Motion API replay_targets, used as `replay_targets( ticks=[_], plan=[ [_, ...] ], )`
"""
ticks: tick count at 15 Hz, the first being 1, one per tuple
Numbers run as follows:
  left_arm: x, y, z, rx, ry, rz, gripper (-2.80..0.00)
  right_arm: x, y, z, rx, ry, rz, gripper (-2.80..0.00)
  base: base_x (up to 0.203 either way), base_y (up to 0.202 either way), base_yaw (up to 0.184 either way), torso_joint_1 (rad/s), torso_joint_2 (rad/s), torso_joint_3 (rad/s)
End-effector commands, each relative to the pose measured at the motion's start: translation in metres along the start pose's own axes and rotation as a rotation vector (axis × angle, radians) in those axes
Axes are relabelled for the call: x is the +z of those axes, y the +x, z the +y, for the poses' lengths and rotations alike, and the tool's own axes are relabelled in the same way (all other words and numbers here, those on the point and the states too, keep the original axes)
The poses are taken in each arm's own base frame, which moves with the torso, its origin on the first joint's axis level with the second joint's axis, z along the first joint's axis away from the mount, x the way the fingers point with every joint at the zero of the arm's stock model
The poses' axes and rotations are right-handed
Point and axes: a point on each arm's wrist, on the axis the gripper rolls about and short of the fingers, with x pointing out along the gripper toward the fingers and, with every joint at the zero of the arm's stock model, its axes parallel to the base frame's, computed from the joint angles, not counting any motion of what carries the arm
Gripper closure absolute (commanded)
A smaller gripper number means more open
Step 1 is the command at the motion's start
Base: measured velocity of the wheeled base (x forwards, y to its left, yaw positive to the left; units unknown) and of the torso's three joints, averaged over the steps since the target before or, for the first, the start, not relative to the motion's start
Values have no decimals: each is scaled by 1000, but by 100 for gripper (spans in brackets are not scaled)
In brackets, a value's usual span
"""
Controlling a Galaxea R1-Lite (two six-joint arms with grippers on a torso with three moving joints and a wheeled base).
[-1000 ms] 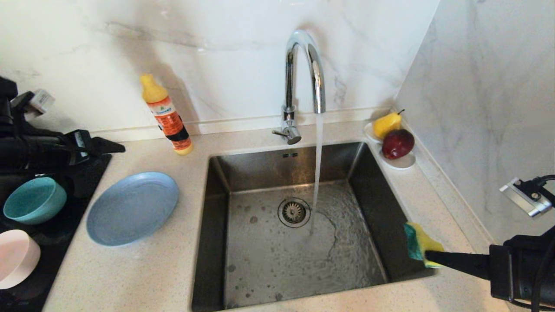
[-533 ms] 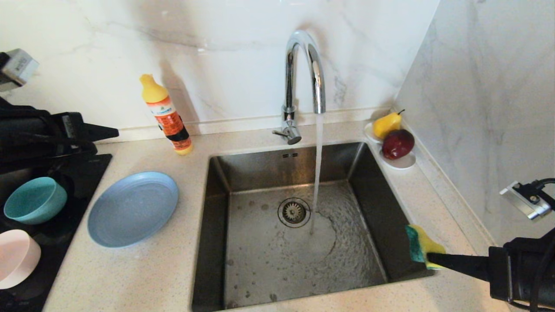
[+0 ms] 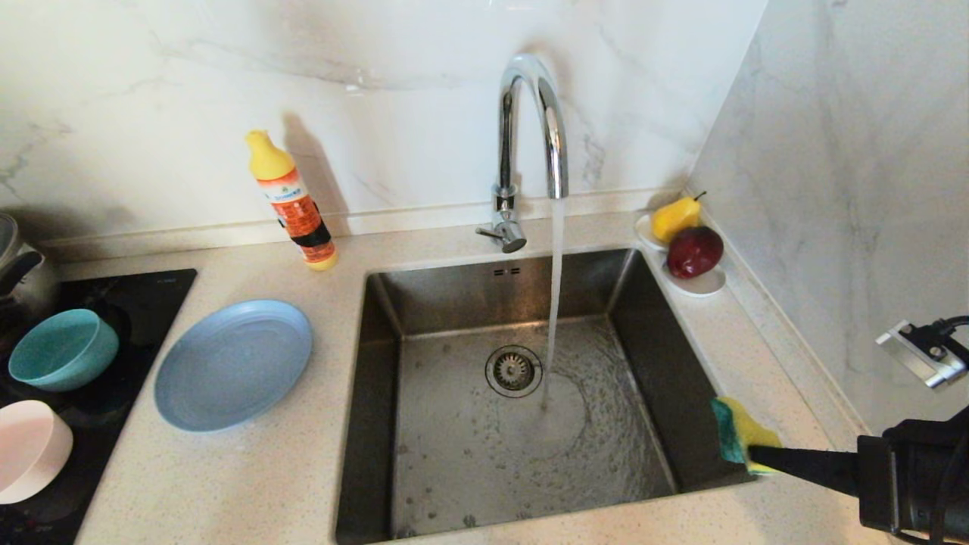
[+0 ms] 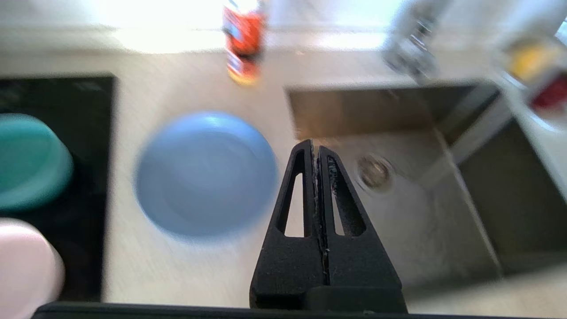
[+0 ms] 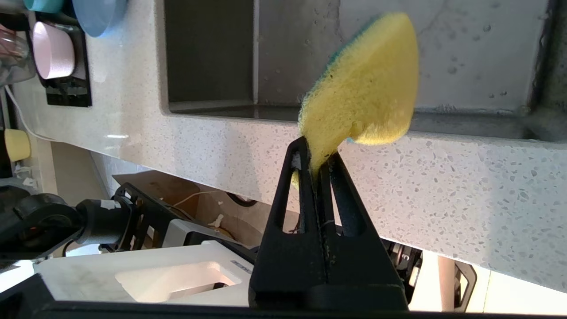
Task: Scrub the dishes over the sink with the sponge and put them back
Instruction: Put down the sponge
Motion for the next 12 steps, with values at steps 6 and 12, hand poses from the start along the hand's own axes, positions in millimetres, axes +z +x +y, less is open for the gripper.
replay_targets(
  ticks=[6, 12],
  plan=[
    [-153, -62, 2, 74, 86, 56, 0, 1, -12, 5, 27, -20, -46, 0, 0, 0, 0, 0, 0, 0],
    [-198, -73, 7, 170, 171, 23, 0, 3, -14, 6, 32, -24, -55, 0, 0, 0, 0, 0, 0, 0]
  ],
)
